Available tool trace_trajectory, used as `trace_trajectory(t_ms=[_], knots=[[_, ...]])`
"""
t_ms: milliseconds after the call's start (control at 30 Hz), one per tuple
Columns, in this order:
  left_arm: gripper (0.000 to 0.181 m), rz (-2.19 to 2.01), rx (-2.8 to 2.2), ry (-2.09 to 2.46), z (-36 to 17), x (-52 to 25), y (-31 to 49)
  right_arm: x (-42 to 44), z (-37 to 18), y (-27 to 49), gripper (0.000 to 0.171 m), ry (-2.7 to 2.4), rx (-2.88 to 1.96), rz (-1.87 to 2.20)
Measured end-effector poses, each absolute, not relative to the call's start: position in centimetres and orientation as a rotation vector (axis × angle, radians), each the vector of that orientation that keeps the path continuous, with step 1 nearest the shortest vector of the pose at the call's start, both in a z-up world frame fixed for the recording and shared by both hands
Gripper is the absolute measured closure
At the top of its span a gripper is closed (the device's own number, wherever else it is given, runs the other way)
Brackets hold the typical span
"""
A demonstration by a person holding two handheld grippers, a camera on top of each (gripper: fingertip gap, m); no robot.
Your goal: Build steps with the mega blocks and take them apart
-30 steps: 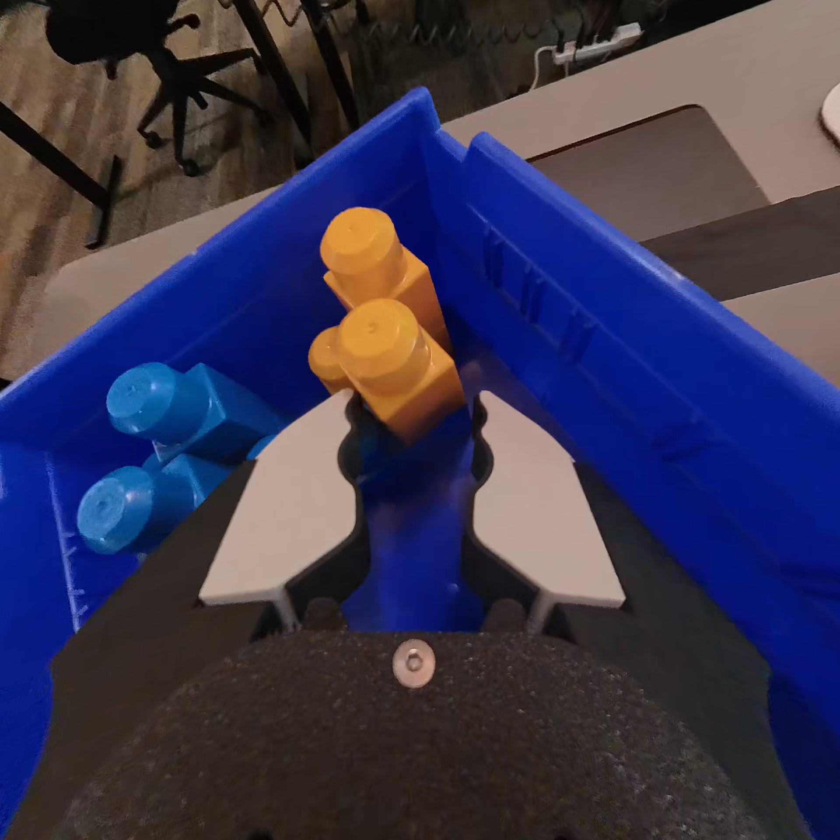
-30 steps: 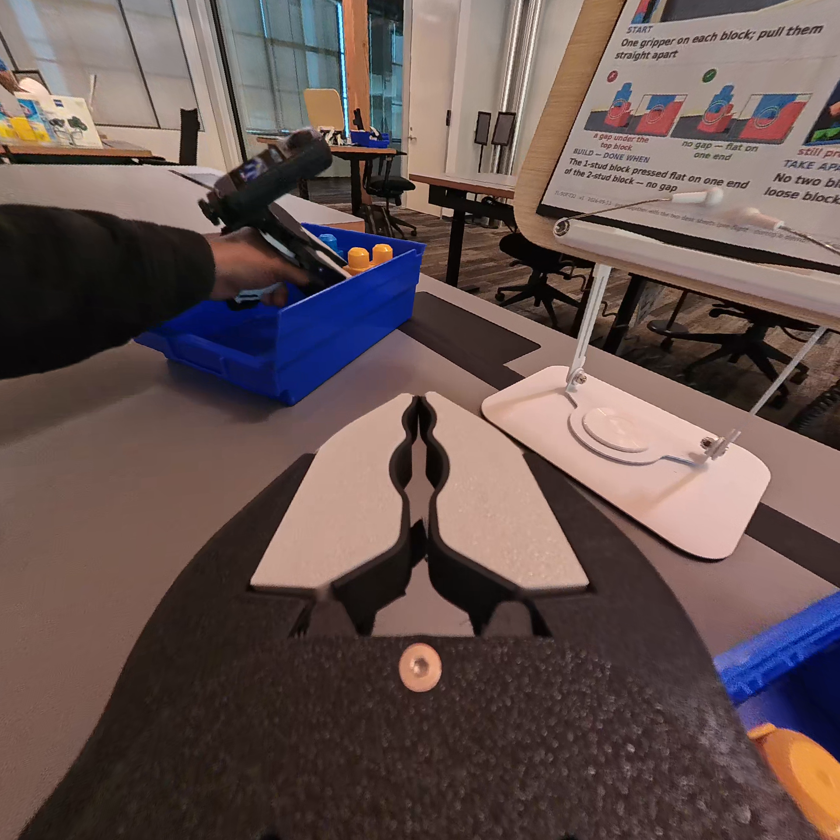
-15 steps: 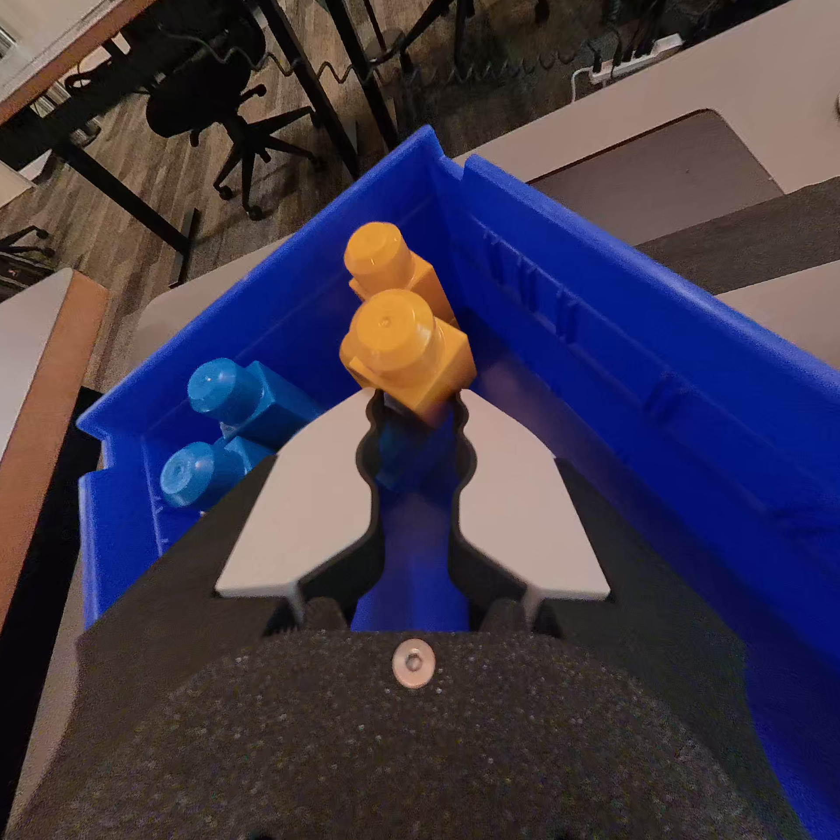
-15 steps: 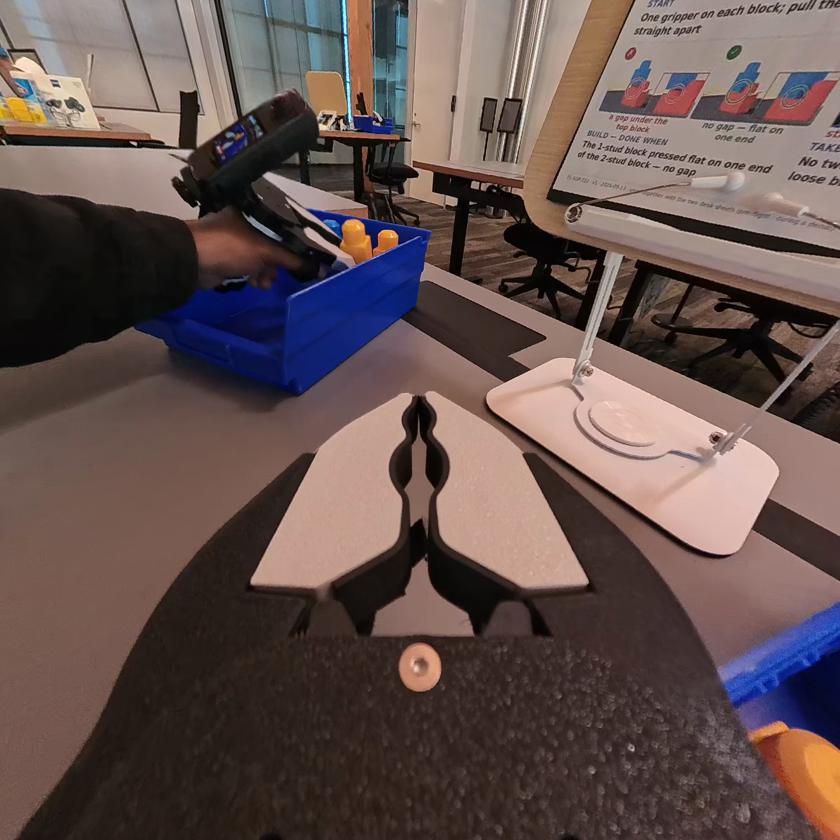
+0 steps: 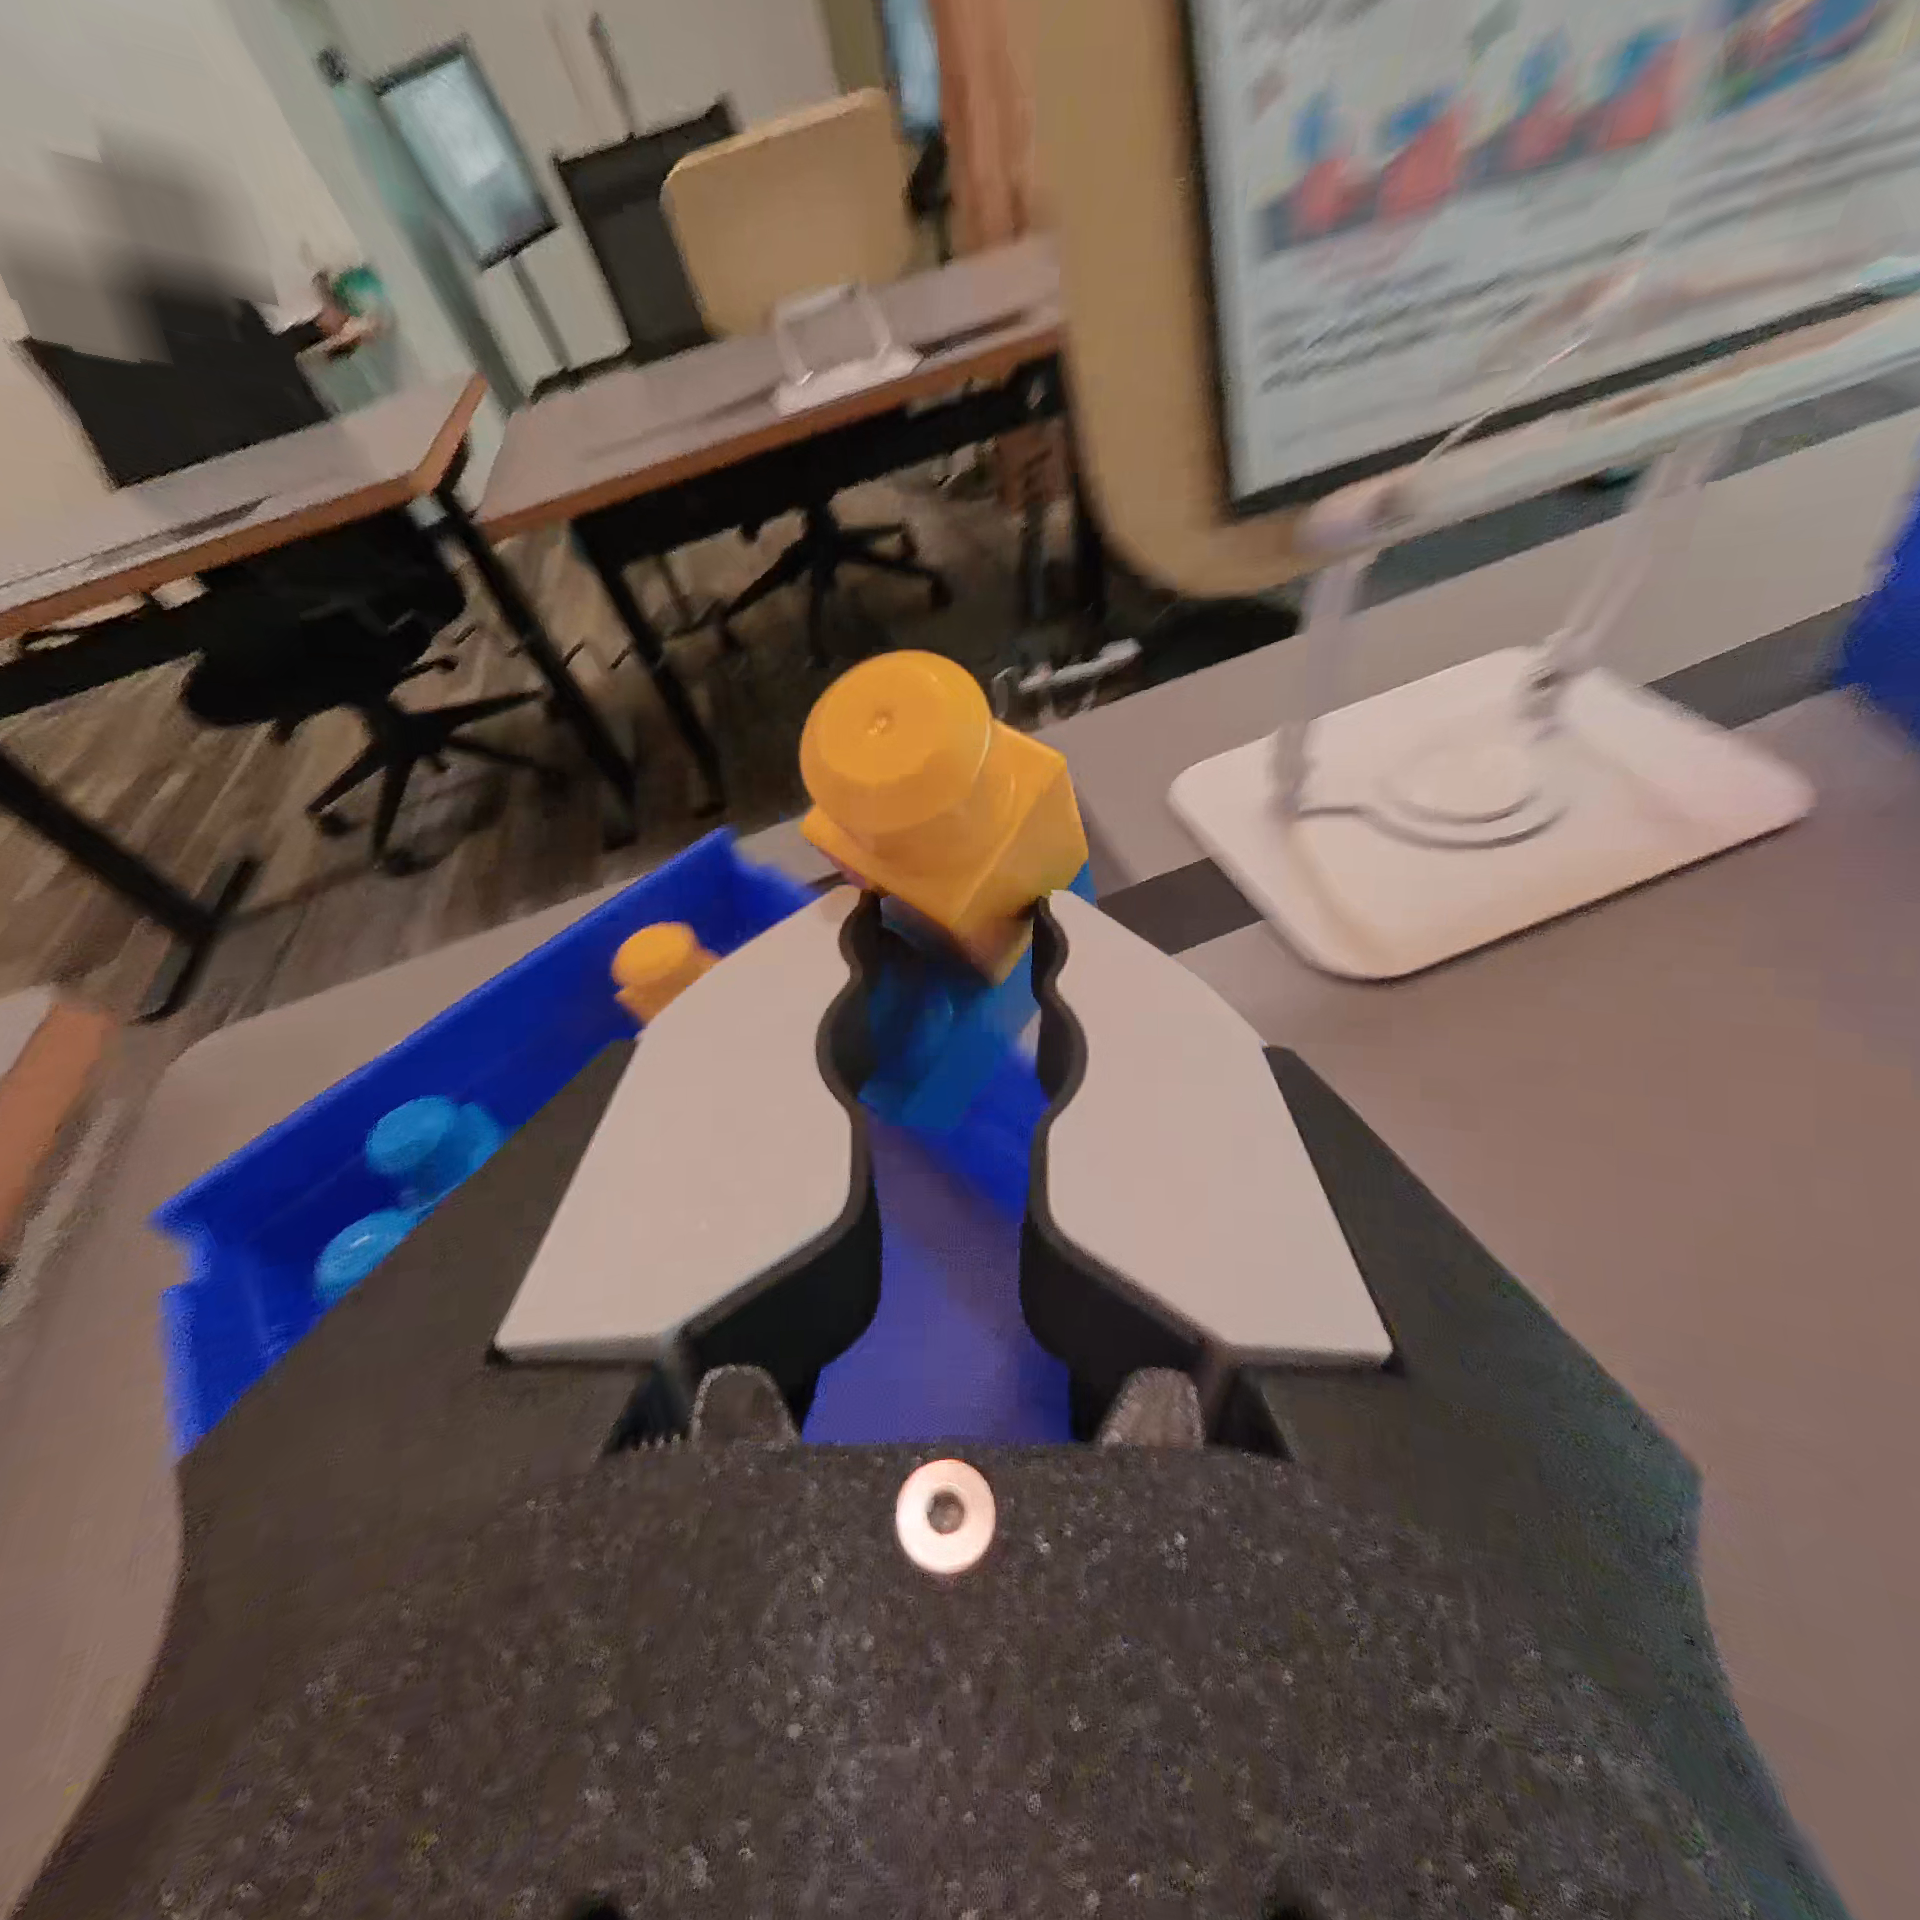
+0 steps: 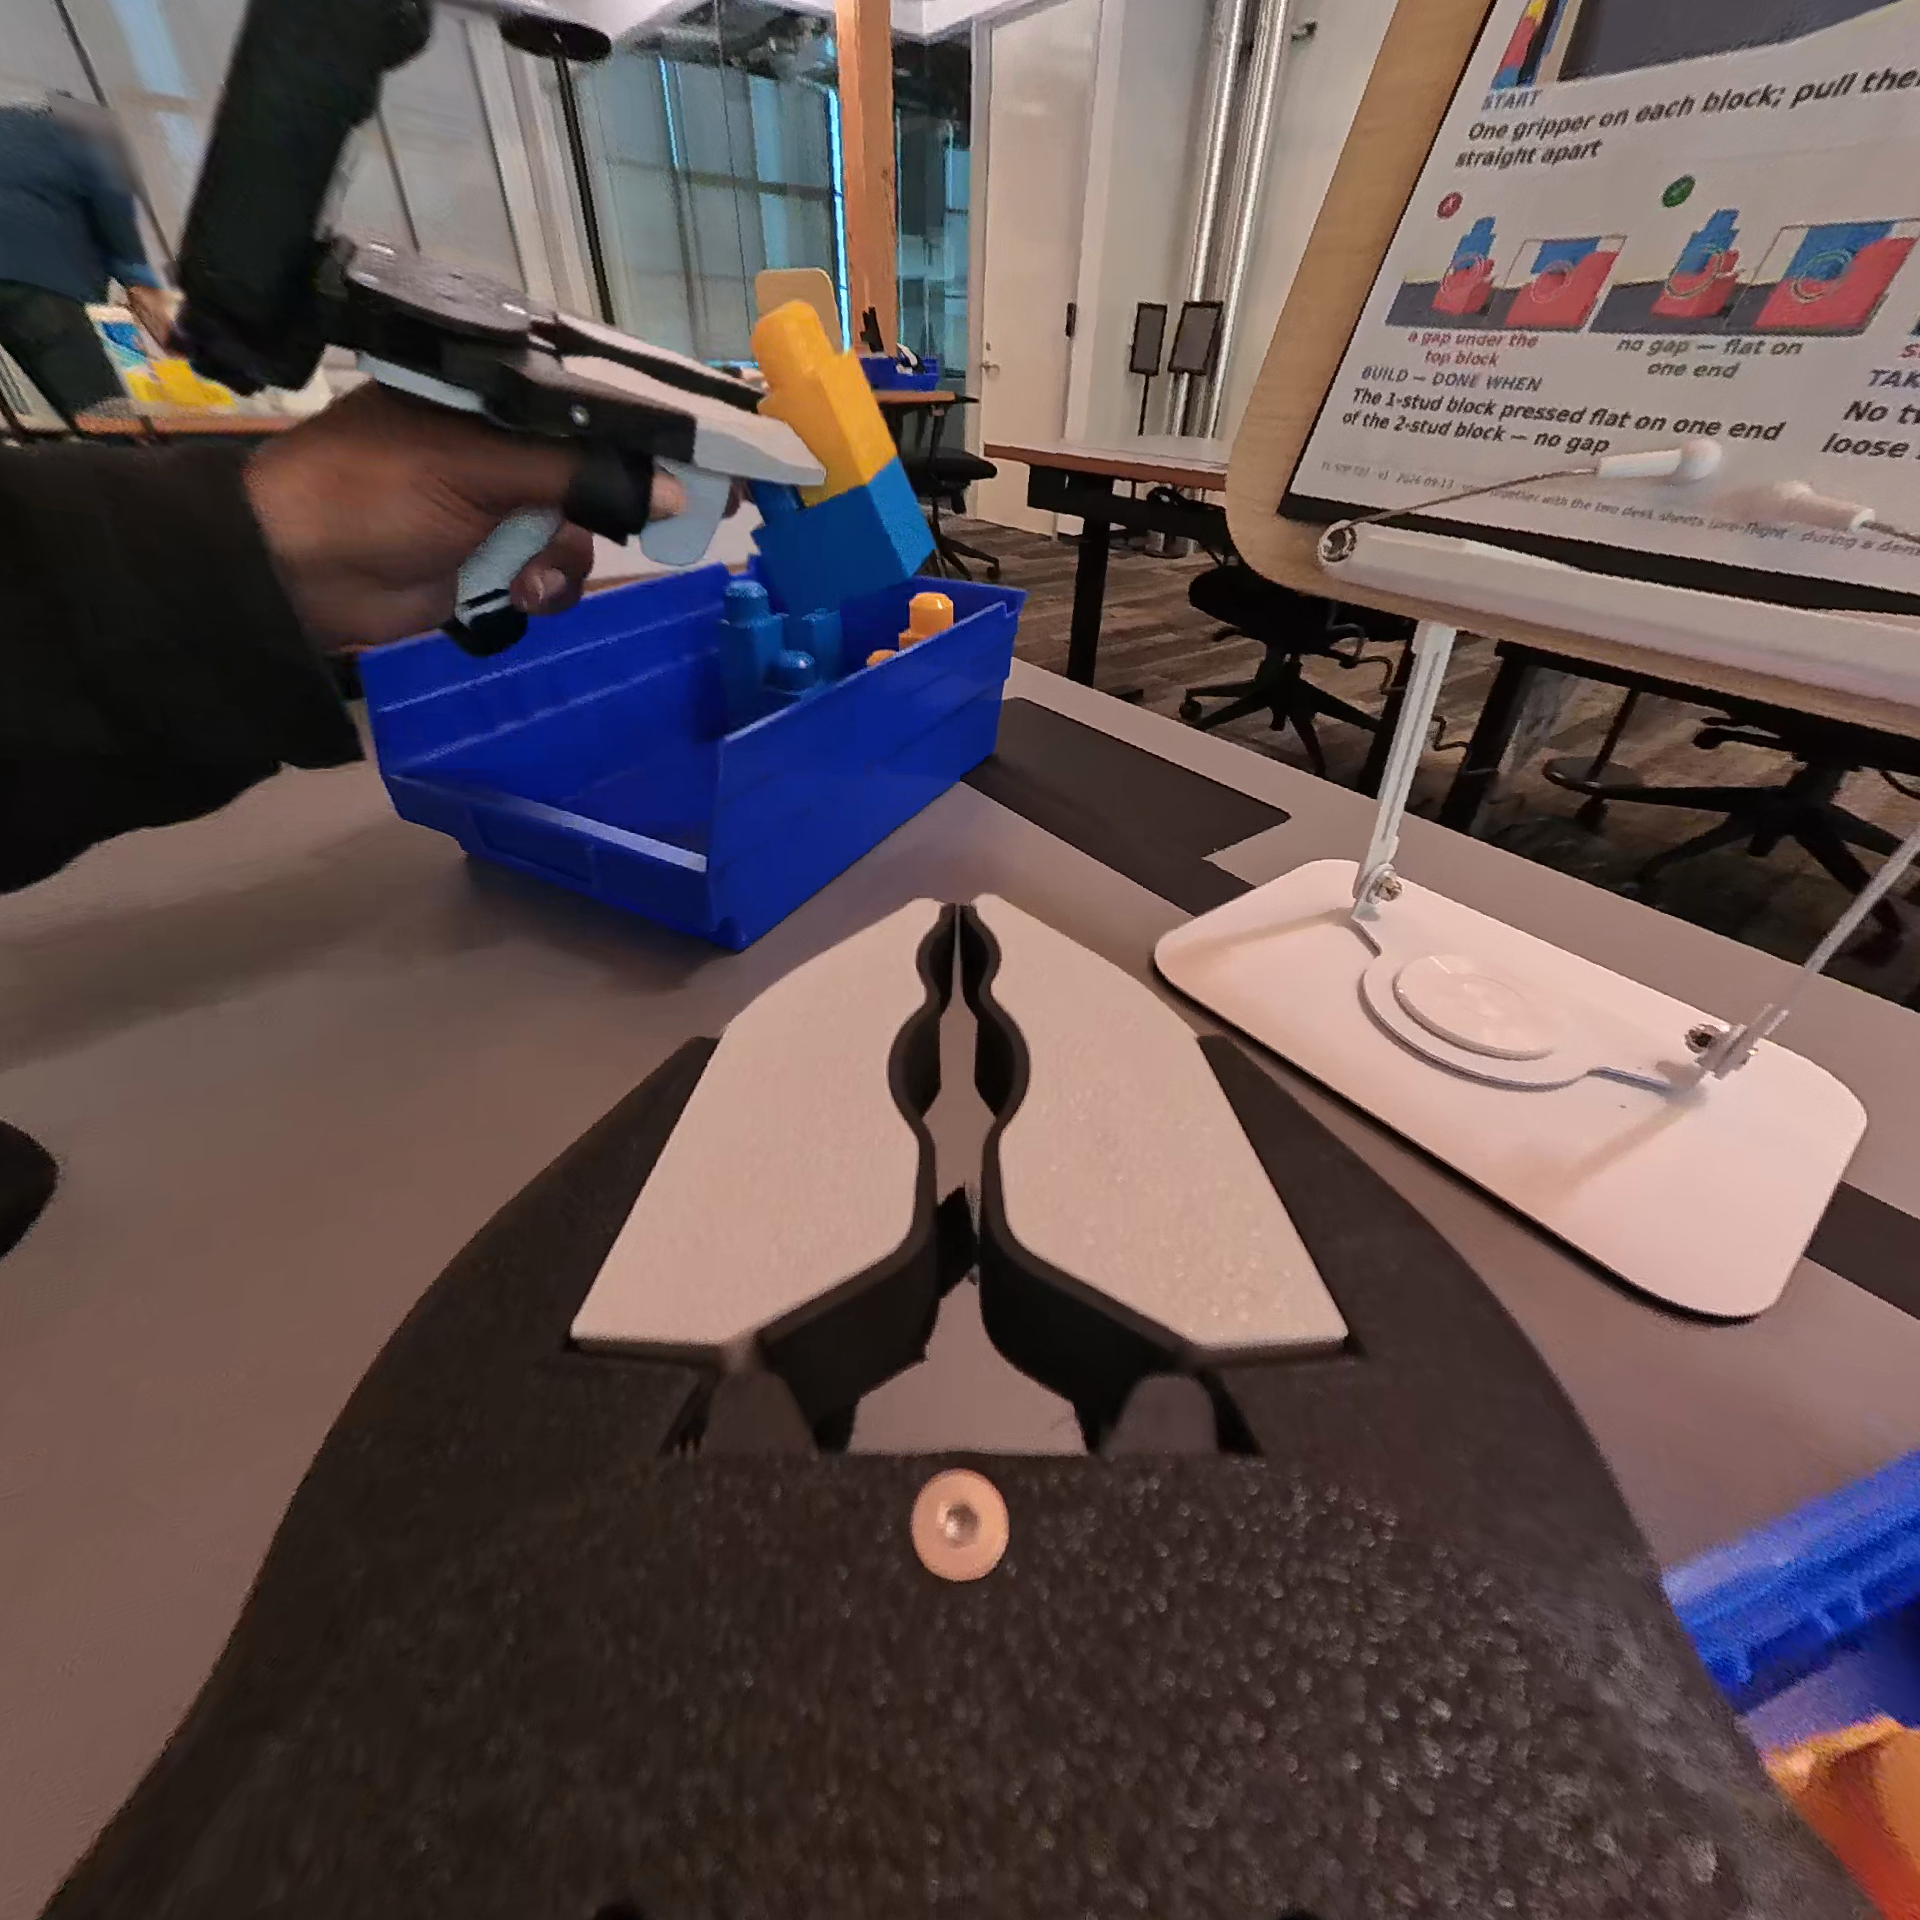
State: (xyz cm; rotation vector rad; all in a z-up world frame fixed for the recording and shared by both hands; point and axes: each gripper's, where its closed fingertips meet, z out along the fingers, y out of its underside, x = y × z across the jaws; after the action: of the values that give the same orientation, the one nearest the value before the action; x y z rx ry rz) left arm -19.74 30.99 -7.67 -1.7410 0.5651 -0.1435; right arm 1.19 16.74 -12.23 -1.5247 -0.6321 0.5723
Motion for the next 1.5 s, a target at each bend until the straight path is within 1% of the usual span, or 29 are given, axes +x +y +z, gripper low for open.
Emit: trace_trajectory(t_ms=[133,267,367,500,600,667,700,733,900,933,1067,1100,1233,1300,1333,1367,1500], knots=[[0.154,-0.433,-1.602,0.633,-4.7,-13.9,25.4,0.8,-11.4,16.1,0.162,-0.632,-1.475,0.631],[0.154,-0.764,-1.495,0.665,-3.1,-9.3,19.9,0.3,-10.3,15.2,0.141,-0.639,-1.406,0.721],[0.154,-0.996,-1.446,0.662,-3.0,-7.2,16.7,-0.4,-9.3,14.2,0.125,-0.663,-1.351,0.792],[0.154,-1.231,-1.389,0.664,-3.8,-5.3,13.7,-1.4,-9.0,13.1,0.112,-0.725,-1.318,0.834],[0.154,-1.382,-1.362,0.675,-4.9,-4.2,12.2,-2.3,-8.9,12.4,0.106,-0.763,-1.298,0.858],[0.154,-1.465,-1.358,0.682,-5.5,-3.5,11.6,-2.5,-8.7,12.0,0.108,-0.778,-1.279,0.858],[0.154,-1.499,-1.359,0.681,-5.9,-3.3,11.4,-2.5,-8.6,11.7,0.118,-0.789,-1.265,0.856],[0.154,-1.53,-1.356,0.681,-6.1,-3.1,11.3,-2.5,-8.5,11.4,0.134,-0.802,-1.255,0.855],[0.157,-1.535,-1.305,0.737,-6.2,-3.2,10.7,-2.1,-8.3,10.7,0.134,-0.863,-1.291,0.915],[0.153,-1.51,-1.276,0.763,-6.1,-3.3,10.5,-2.0,-8.3,10.4,0.134,-0.885,-1.29,0.933],[0.125,-1.395,-1.25,0.925,-6.5,-3.5,9.8,-1.5,-8.3,9.1,0.135,-0.981,-1.307,0.978],[0.12,-1.371,-1.234,0.957,-6.5,-3.6,9.5,-1.4,-8.4,8.9,0.135,-1.005,-1.317,0.989],[0.11,-1.261,-1.211,1.076,-6.7,-3.8,8.8,-1.3,-9.9,7.8,0.135,-1.122,-1.372,1.019],[0.113,-1.231,-1.219,1.122,-7.2,-3.6,8.5,-1.7,-10.8,7.4,0.135,-1.166,-1.395,1.047],[0.122,-1.217,-1.224,1.159,-7.8,-3.4,8.2,-2.0,-11.2,7.2,0.135,-1.187,-1.406,1.058],[0.143,-1.201,-1.223,1.208,-8.4,-3.1,7.7,-2.2,-11.7,7.0,0.135,-1.206,-1.42,1.061],[0.144,-1.183,-1.259,1.274,-9.1,-3.2,7.4,-1.7,-11.3,6.8,0.135,-1.202,-1.398,1.109]])
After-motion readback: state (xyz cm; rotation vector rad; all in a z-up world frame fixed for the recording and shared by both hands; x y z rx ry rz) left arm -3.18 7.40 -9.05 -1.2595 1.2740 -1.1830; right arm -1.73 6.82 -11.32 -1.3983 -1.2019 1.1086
